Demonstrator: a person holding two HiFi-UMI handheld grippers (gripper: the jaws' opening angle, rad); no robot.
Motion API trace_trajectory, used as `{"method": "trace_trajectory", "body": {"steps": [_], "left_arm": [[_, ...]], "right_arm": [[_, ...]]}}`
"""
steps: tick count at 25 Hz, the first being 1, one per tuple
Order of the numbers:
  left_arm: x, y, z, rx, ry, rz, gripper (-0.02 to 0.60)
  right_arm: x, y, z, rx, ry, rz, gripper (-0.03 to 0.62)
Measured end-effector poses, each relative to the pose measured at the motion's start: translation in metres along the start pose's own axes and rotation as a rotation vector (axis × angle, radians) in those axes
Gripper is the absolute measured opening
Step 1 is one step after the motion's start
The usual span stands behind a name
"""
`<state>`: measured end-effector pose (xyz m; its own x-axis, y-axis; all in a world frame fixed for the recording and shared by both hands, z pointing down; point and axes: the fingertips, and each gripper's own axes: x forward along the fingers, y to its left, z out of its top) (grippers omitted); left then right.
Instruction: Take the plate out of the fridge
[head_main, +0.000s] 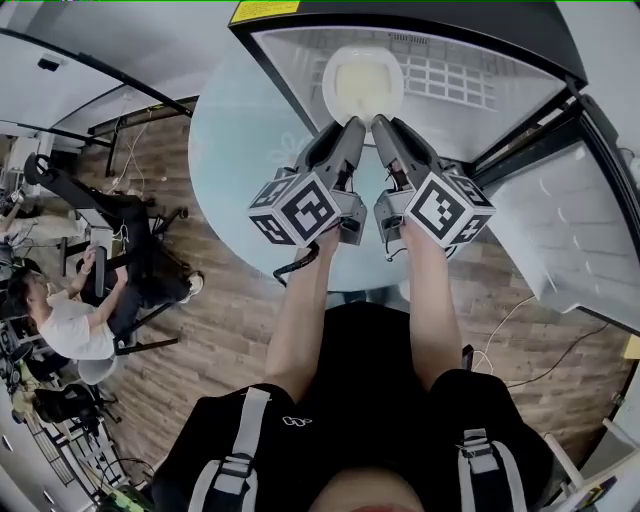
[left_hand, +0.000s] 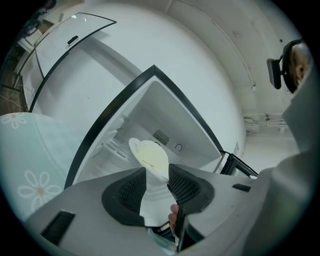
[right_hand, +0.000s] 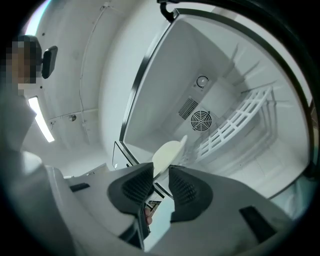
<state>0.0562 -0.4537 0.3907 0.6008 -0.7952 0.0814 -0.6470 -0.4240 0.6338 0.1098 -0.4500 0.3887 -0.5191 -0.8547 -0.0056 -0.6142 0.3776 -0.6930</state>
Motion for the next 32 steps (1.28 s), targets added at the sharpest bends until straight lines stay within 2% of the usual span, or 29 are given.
{"method": "trace_trajectory", "body": {"steps": [13, 32], "left_arm": [[-0.038, -0.049, -0.027, 0.022, -0.012, -0.014, 0.13], [-0.049, -0.069, -0.04, 0.048, 0.018, -0.038, 0.13]], "right_arm": [[-0.065, 0.021, 0.0, -0.035, -0.019, 0.025, 0.101], [-0.093, 0.024, 0.0, -0.024, -0.054, 0.016, 0.103]]}}
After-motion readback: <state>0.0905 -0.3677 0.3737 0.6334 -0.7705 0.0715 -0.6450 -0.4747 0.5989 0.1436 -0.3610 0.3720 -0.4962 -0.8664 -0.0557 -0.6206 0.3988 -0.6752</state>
